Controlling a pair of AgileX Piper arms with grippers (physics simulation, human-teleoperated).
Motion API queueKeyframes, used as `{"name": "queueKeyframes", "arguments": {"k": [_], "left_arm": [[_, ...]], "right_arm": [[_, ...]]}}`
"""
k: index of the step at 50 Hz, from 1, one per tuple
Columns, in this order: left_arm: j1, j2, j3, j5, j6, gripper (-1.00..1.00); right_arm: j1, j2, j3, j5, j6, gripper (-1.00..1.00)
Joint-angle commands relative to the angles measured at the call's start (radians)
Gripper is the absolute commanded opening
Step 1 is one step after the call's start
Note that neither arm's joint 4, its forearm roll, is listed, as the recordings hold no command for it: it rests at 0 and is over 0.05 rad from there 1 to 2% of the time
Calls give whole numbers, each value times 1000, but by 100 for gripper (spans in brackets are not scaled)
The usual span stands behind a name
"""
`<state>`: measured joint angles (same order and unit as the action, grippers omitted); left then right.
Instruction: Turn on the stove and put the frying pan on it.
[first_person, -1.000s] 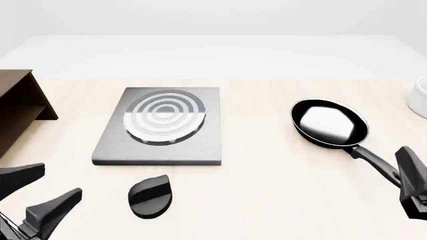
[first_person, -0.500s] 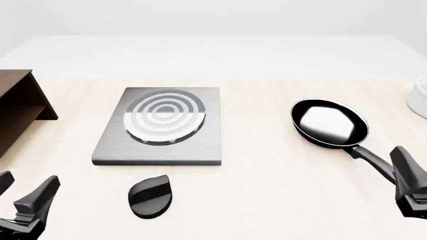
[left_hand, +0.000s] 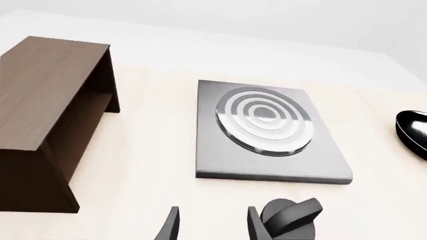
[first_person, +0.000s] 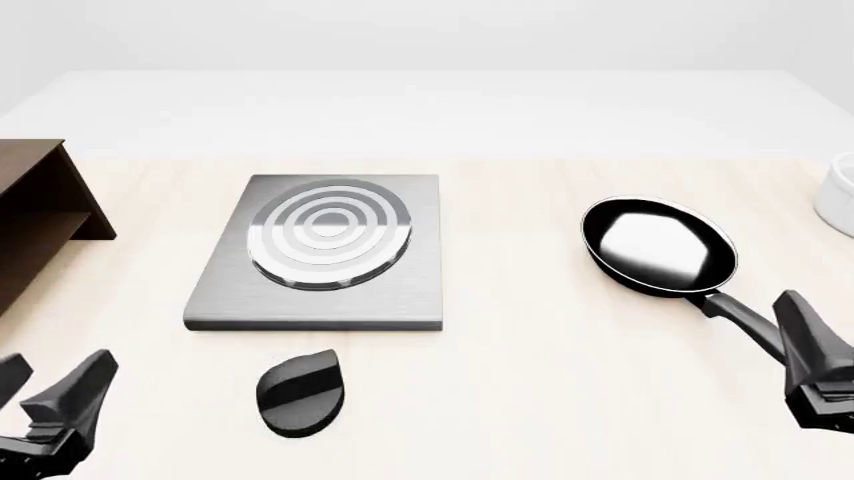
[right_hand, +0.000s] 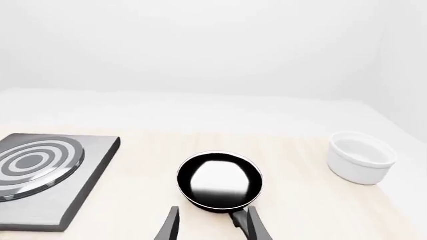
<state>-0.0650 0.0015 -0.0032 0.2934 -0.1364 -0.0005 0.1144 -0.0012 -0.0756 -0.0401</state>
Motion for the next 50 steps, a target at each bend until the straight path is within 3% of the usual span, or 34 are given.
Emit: {"name": "queueKeyframes", "arguments": {"k": [1, 5, 8, 10, 12, 17, 20, 25, 27, 29, 34, 42, 45, 50], "left_arm": [[4, -1, 3, 12, -6, 100], [3, -1, 3, 15, -6, 100], [3, -1, 3, 17, -11, 100], [4, -1, 3, 18, -14, 100], [3, -1, 3, 19, -15, 100], [1, -1, 3, 21, -26, 100], [-1, -1, 3, 22, -36, 100], [-4, -1, 3, 23, -47, 100], [-6, -1, 3, 21, -52, 100], [-8, -1, 3, 21, -55, 100], [-12, -1, 3, 18, -67, 100], [-17, -1, 3, 18, -78, 100], [-18, -1, 3, 18, -81, 100], [-19, -1, 3, 18, -84, 100]], "right_arm": [[32, 131, -9, -87, 0, 100], [50, 212, -46, -106, -32, 100], [73, 257, -106, -76, 10, 100], [102, 401, -145, -109, 26, 100], [101, 430, -157, -112, 30, 100], [162, 583, -215, -96, 135, 100], [189, 564, -247, -24, 171, 100], [221, 519, -325, 137, 148, 100], [161, 574, -361, 193, 110, 100], [195, 553, -380, 235, 160, 100], [196, 544, -427, 325, 189, 100], [199, 636, -576, 511, 54, 100], [195, 672, -598, 544, 33, 100], [155, 769, -670, 622, -56, 100]]}}
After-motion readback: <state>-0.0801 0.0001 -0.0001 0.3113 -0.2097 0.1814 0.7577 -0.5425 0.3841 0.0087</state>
